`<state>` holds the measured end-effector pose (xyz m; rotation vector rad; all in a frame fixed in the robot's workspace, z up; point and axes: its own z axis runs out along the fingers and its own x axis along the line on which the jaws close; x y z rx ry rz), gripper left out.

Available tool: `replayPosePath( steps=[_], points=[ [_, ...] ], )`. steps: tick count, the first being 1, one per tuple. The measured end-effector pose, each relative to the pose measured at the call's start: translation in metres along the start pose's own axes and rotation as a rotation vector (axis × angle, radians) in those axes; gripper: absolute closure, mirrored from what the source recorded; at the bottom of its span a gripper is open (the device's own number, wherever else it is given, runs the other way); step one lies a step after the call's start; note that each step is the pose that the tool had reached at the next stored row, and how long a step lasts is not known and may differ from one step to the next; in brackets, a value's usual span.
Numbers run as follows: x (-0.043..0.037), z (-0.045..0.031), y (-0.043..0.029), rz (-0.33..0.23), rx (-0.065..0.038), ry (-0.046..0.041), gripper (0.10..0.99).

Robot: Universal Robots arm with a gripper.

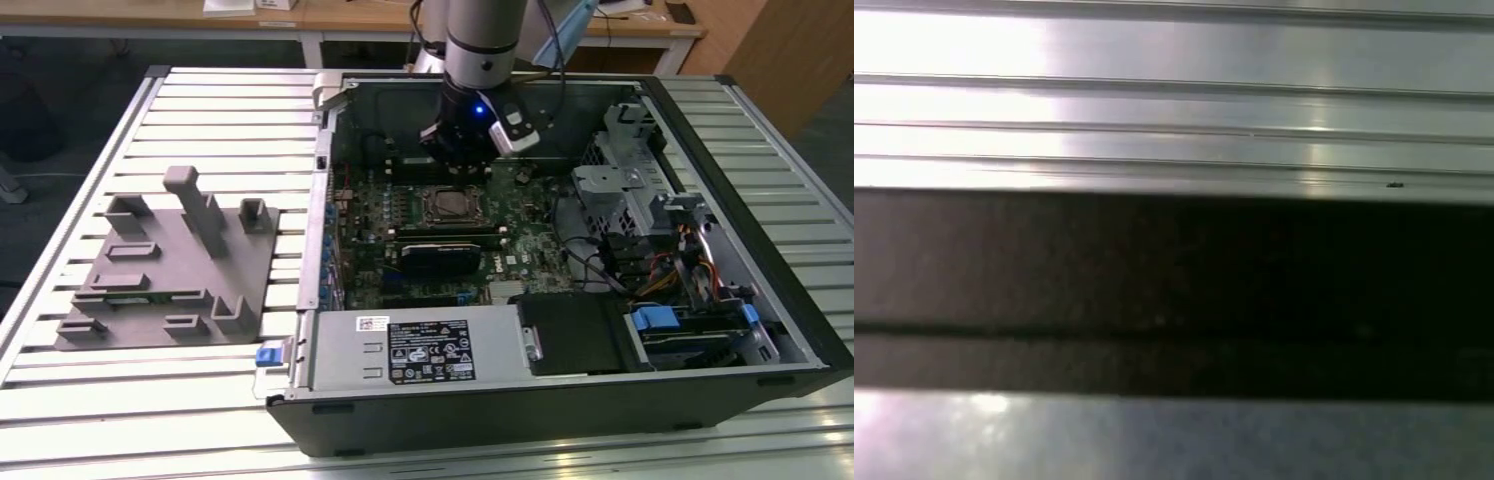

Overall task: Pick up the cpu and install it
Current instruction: 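Install the second cpu locking lever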

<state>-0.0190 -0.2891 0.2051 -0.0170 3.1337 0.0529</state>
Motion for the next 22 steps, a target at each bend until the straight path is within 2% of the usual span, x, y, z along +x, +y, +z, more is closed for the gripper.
replayPosePath(
  steps=[12,15,22],
  points=[
    [0.0001,-0.0012,-0.0074,0.000,0.000,0.0001,0.980],
    [0.0001,-0.0092,-0.0073,0.000,0.000,0.0000,0.980],
    [0.0006,-0.0350,-0.0072,0.000,0.000,-0.0001,0.980]
  ],
)
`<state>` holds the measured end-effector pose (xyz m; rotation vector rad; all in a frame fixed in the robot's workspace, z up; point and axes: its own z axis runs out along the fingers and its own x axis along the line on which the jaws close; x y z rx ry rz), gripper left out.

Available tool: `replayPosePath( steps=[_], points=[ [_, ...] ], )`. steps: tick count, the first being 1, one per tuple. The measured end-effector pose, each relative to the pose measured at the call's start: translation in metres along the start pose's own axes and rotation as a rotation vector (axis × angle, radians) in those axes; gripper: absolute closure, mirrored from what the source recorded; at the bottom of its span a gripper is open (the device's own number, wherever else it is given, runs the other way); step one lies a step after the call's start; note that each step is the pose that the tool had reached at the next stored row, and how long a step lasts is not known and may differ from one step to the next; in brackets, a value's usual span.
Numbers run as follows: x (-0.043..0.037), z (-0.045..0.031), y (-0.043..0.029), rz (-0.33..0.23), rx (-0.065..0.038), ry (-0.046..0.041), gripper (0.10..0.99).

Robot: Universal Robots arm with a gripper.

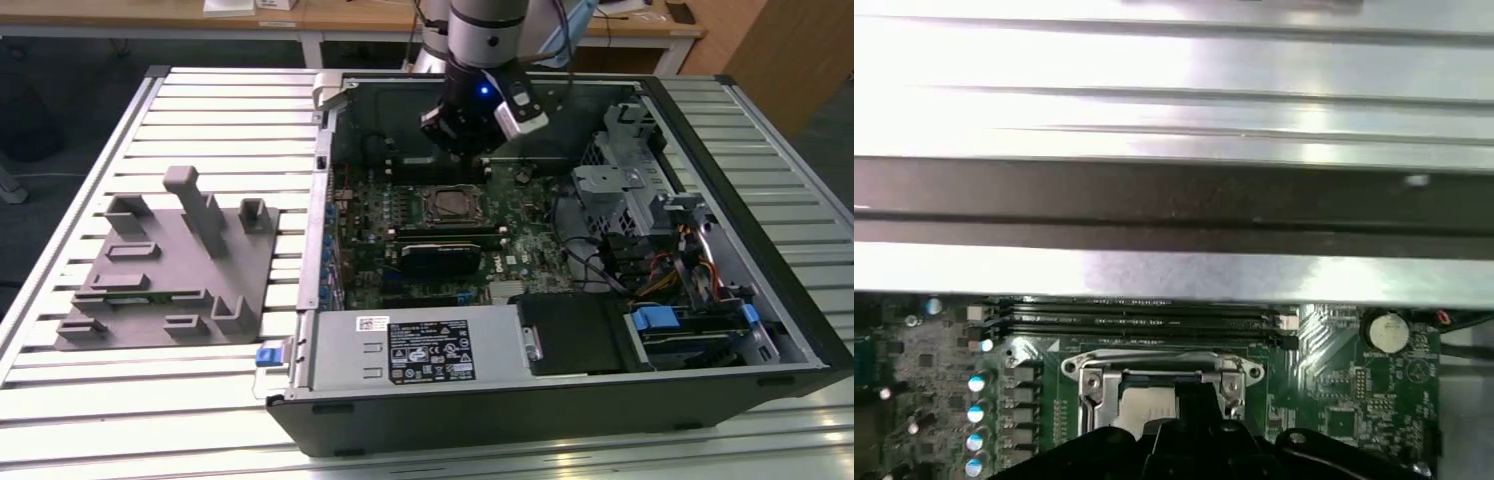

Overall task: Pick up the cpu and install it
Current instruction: 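Install the second cpu locking lever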

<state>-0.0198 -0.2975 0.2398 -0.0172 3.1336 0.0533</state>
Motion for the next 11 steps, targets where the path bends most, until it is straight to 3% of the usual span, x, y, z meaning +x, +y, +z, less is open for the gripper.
replayPosePath(
  steps=[4,7,11],
  points=[
    [0.0000,-0.0129,0.0000,0.000,0.000,0.0001,0.980],
    [0.0000,-0.0136,-0.0025,0.000,0.000,0.0001,0.980],
    [0.0001,-0.0140,-0.0126,0.000,0.000,0.0004,0.980]
  ],
)
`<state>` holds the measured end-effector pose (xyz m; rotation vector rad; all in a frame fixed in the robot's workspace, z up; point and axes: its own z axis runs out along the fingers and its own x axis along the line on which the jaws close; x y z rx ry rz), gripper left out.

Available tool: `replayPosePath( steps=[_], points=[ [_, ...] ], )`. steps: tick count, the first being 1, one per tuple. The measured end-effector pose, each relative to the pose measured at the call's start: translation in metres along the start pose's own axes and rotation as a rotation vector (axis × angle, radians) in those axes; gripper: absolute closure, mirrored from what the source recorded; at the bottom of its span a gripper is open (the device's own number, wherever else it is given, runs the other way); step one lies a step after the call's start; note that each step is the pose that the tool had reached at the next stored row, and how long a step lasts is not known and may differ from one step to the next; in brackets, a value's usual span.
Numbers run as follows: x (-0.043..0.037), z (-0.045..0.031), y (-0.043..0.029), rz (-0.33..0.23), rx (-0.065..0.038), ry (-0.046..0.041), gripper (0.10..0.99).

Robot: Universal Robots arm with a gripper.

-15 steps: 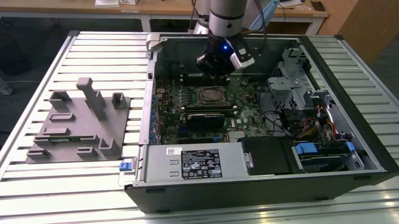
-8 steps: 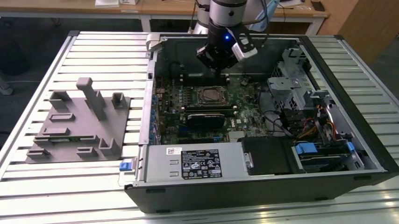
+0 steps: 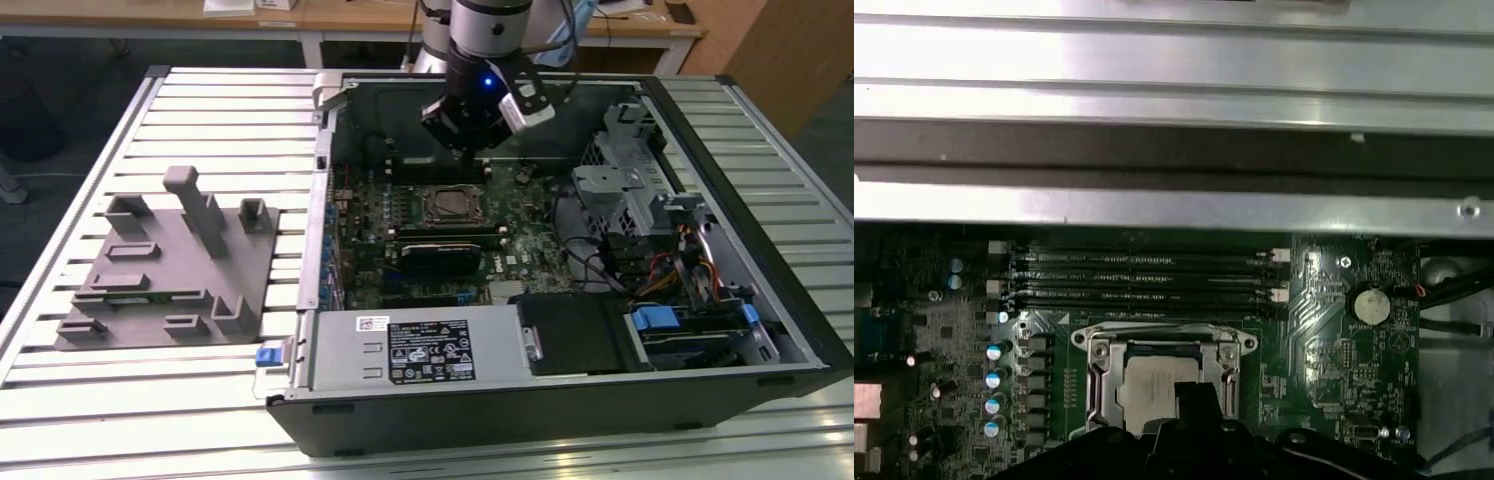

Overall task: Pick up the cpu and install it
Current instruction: 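Install the second cpu locking lever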

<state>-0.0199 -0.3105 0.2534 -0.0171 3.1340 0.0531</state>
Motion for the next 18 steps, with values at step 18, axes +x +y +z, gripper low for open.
replayPosePath(
  steps=[18],
  points=[
    [0.0004,0.0075,-0.0336,0.000,-0.001,0.0128,0.980]
  ],
)
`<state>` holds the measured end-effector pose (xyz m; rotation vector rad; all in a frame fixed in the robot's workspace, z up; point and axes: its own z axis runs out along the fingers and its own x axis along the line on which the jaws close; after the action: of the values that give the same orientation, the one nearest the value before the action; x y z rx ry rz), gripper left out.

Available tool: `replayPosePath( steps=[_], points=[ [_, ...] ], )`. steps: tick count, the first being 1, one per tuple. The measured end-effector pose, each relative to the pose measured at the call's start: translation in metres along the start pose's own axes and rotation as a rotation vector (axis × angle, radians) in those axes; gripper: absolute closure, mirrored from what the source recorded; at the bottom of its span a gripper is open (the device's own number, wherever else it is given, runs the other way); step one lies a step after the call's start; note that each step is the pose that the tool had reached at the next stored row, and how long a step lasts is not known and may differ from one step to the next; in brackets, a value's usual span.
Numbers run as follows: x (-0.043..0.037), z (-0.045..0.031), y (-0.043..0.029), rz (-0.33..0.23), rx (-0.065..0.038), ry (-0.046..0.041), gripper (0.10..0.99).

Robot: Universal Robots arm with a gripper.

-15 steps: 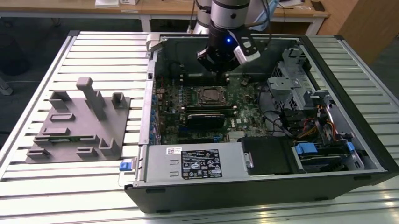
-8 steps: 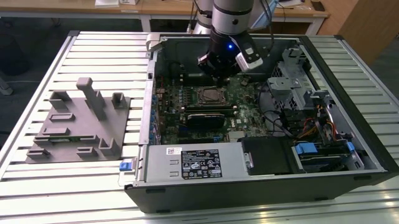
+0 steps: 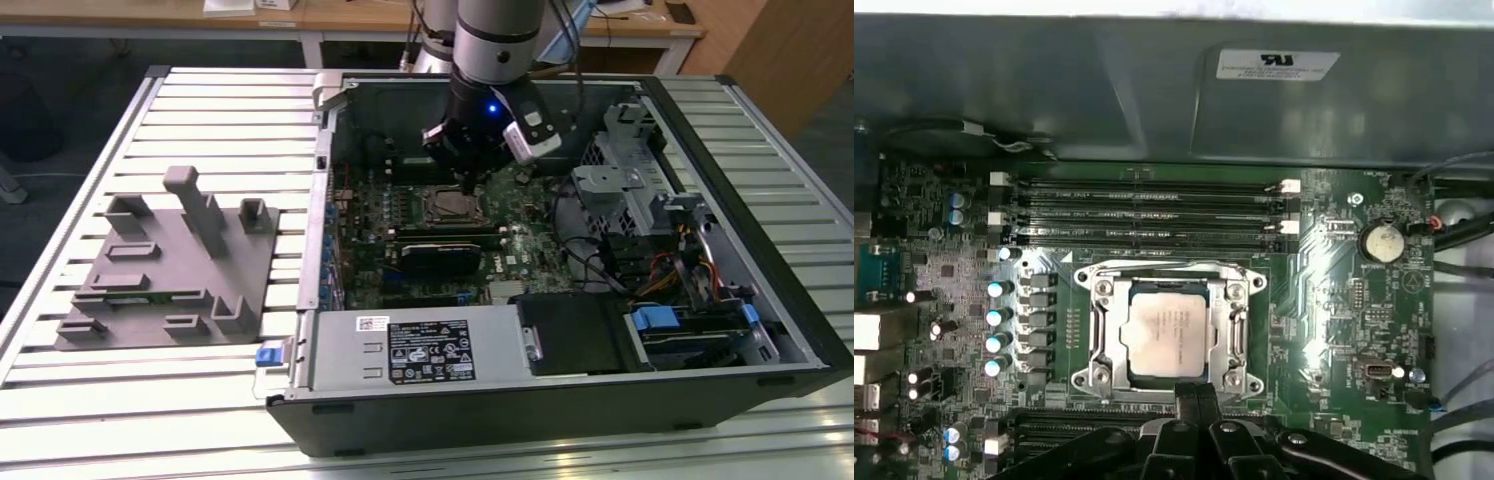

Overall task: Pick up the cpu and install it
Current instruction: 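Install the second cpu locking lever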

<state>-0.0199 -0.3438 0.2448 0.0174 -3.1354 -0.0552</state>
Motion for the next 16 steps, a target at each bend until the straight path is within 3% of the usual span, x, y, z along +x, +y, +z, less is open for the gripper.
replayPosePath(
  steps=[6,9,16],
  points=[
    [0.0001,0.0031,-0.0134,0.000,-0.002,0.0005,0.980],
    [0.0007,0.0041,-0.0146,0.000,-0.002,0.0004,0.980],
    [0.0118,0.0053,-0.0190,0.000,-0.002,0.0005,0.980]
  ],
)
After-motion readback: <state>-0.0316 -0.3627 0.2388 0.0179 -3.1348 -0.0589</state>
